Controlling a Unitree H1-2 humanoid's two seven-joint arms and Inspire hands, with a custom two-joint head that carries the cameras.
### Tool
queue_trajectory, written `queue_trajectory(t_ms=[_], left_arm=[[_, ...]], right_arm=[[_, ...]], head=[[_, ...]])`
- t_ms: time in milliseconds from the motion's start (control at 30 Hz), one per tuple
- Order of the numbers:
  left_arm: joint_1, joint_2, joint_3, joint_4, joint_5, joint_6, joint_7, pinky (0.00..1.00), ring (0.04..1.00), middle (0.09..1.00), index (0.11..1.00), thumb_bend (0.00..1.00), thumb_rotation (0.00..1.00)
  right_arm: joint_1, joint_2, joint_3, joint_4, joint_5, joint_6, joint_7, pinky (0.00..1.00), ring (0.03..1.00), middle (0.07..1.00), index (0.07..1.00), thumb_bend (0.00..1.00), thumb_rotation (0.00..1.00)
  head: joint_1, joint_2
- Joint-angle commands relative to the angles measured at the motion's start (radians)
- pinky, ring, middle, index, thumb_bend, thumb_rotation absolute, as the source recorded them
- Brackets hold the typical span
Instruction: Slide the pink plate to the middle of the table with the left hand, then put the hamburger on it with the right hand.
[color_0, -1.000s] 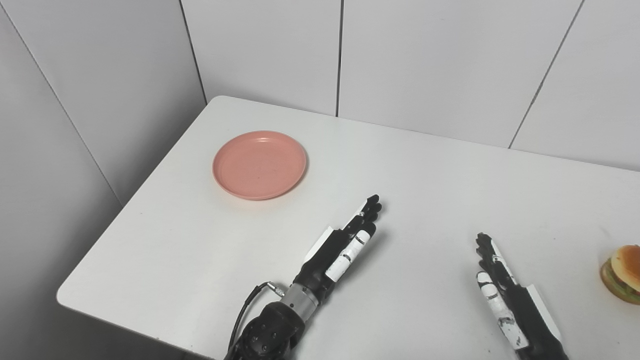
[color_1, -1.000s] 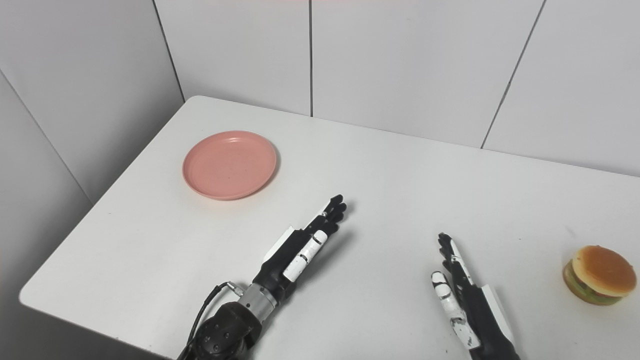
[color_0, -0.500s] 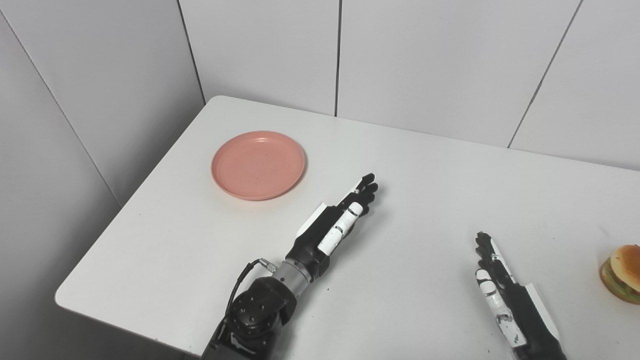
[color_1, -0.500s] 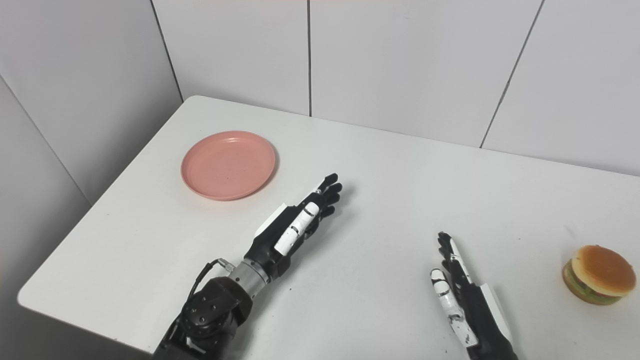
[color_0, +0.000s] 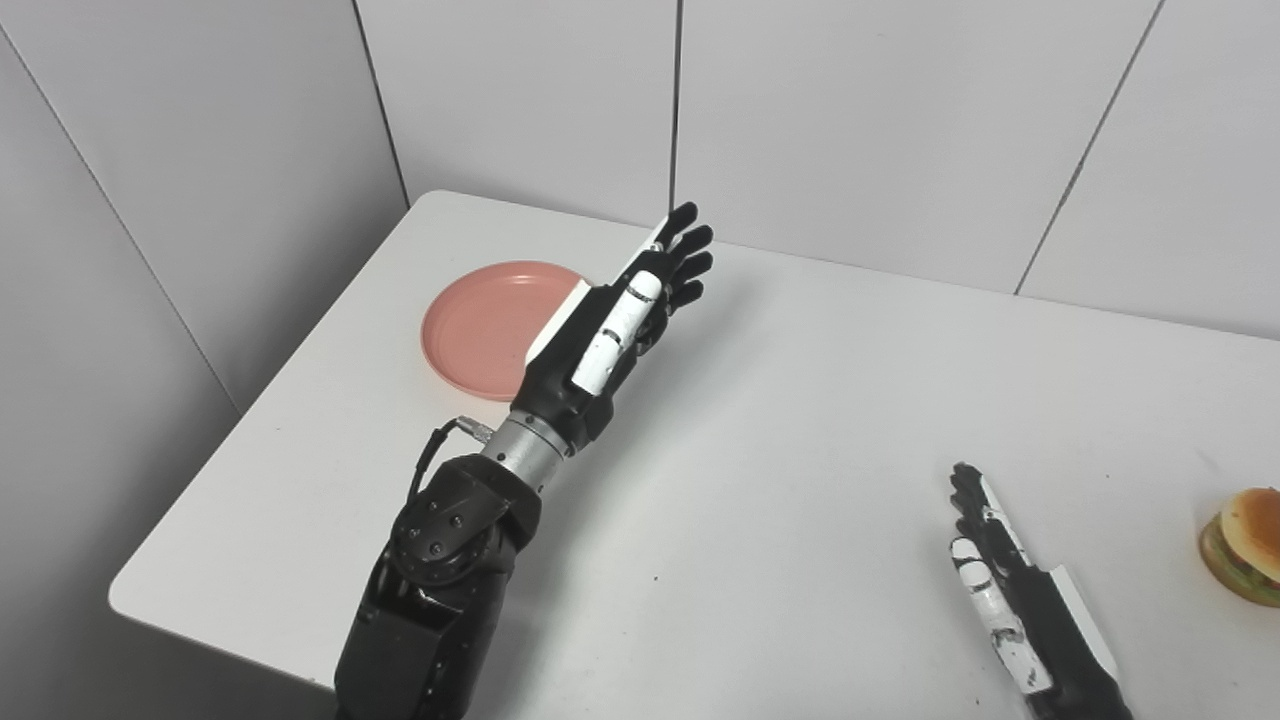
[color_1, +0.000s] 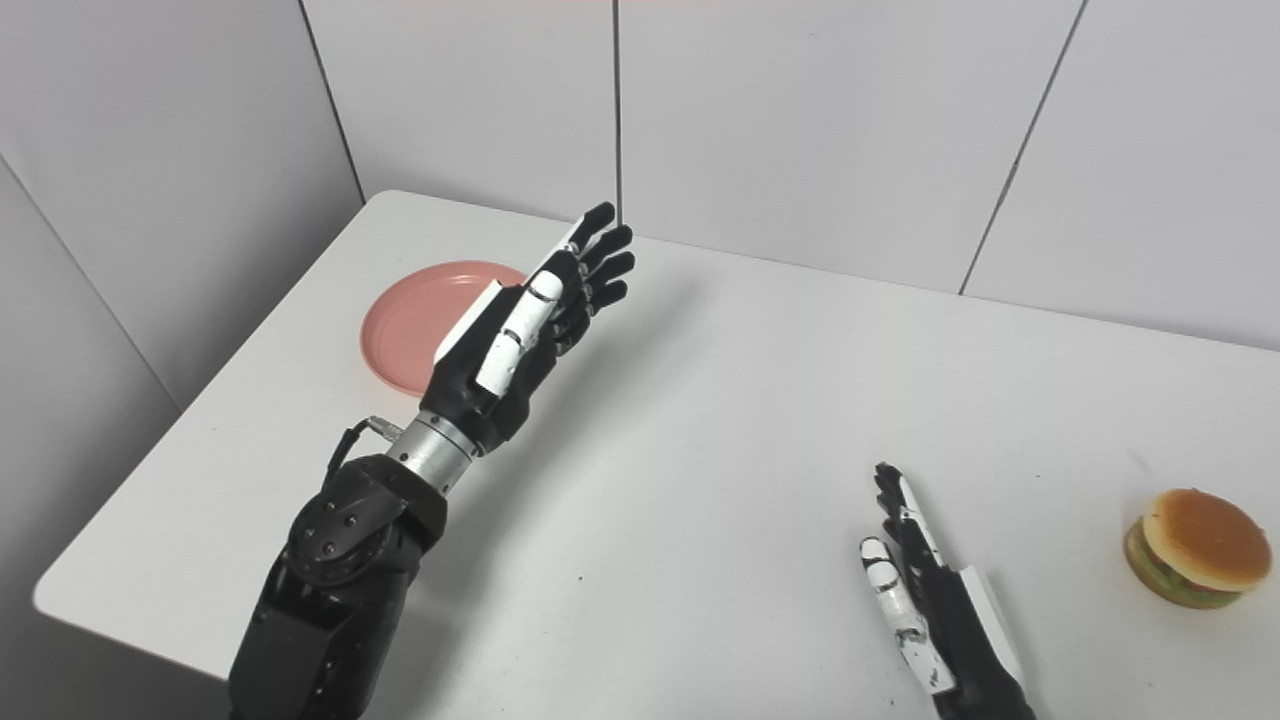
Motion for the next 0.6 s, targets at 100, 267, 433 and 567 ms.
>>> queue_trajectory(t_ms=[100,267,433,567], left_arm=[[-0.074,0.038,0.051,-0.038,-0.015,0.021,0.032,0.96,0.952,0.963,0.953,0.5,1.0],[-0.115,0.066,0.121,0.014,-0.047,0.004,0.052,0.93,0.925,0.939,0.933,0.47,1.0],[-0.149,0.106,0.186,0.08,-0.079,-0.014,0.06,0.93,0.927,0.939,0.938,0.44,1.0],[-0.174,0.149,0.23,0.133,-0.109,-0.036,0.057,0.93,0.937,0.944,0.939,0.45,1.0]], right_arm=[[-0.005,0.001,-0.003,-0.005,-0.002,0.022,0.004,1.0,0.997,0.992,0.987,0.03,1.0],[-0.004,-0.002,-0.003,-0.008,0.009,0.026,0.01,1.0,1.0,0.999,0.994,0.01,1.0],[-0.003,-0.004,0.0,-0.009,-0.008,0.013,0.003,1.0,0.997,0.993,0.988,0.04,1.0],[-0.002,-0.001,-0.002,-0.015,0.002,0.028,0.009,1.0,1.0,0.995,0.989,0.02,1.0]], head=[[0.011,0.004],[0.014,0.004],[0.019,0.002],[0.024,0.003]])
